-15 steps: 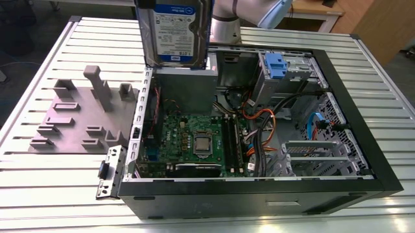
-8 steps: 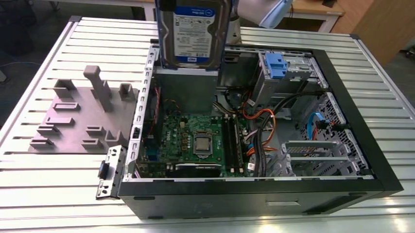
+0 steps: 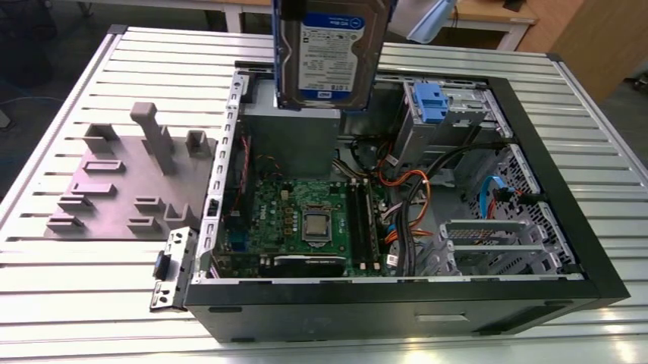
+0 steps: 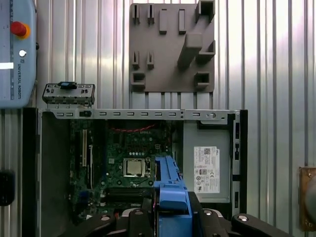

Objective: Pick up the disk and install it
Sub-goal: 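Pick up the disk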

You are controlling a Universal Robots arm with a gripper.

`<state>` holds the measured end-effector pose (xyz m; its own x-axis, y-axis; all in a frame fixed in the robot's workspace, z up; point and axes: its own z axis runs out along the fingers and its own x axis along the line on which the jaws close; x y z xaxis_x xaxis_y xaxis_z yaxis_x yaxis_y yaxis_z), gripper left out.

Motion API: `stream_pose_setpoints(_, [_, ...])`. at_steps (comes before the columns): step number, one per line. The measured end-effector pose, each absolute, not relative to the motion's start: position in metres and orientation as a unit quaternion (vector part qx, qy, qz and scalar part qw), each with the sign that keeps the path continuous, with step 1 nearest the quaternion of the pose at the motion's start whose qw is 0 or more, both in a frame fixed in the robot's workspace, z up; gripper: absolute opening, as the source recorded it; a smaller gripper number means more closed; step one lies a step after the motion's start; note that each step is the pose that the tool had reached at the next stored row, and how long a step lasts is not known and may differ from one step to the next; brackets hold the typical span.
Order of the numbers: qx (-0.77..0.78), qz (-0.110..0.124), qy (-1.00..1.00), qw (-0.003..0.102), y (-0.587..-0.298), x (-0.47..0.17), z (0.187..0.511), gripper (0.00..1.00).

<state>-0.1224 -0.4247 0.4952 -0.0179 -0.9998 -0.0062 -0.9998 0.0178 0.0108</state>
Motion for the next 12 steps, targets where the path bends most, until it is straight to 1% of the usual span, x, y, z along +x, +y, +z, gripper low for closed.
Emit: stream_pose_setpoints(12, [0.701, -0.003, -0.713, -0.001, -0.4344, -0.1124, 0.4907, 0.36])
